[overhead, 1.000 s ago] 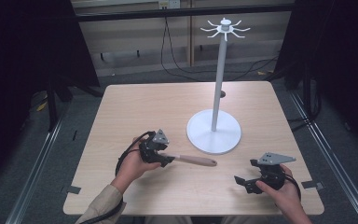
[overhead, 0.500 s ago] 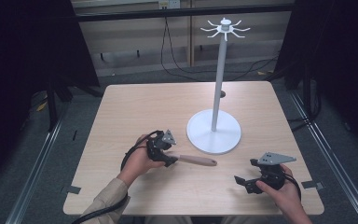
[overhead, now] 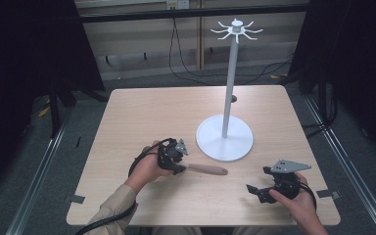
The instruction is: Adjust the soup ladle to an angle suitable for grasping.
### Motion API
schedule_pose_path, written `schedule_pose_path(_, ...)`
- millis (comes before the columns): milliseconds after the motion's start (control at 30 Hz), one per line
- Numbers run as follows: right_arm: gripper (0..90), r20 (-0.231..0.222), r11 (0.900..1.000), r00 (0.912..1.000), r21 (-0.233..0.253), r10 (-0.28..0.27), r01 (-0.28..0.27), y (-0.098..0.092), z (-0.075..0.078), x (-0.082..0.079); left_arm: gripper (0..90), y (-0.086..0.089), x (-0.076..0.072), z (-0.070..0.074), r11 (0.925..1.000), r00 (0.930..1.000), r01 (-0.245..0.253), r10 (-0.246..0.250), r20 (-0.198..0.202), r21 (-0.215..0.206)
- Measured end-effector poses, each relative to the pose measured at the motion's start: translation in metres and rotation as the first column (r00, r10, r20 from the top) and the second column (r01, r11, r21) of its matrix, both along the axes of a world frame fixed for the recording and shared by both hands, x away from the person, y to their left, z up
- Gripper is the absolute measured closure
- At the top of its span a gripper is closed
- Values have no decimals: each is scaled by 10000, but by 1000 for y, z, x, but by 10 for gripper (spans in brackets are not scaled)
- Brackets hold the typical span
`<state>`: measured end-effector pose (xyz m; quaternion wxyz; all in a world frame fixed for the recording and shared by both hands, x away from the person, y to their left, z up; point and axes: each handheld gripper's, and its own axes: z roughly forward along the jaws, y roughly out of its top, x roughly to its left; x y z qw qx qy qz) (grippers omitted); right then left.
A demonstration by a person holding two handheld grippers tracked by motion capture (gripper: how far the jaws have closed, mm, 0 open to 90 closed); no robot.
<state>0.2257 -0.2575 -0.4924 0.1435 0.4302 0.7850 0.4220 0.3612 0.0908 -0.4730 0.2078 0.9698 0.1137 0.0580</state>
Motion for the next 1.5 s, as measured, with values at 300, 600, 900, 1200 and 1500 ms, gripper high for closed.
schedule_pose_path(300,49,-36,10000,10000,11,15,-15,0,0,0,699,-5,-4,6,9911,9947,1030,-1024,-114,846)
schedule_pose_path(600,49,-85,10000,10000,-19,3,-3,1,0,0,790,1,-14,10,9805,9830,1792,-1750,-563,808)
schedule_pose_path(900,49,-57,10000,10000,80,56,-55,4,-1,0,791,17,-17,29,9944,9944,1028,-1033,-209,-255)
schedule_pose_path(1200,49,228,9993,9997,356,111,-119,11,2,3,790,31,-19,46,9746,9998,-116,83,-158,-2236)
schedule_pose_path(1500,50,502,9915,9985,1292,-198,131,23,8,8,791,30,-24,47,9448,9980,-627,617,-134,-3217)
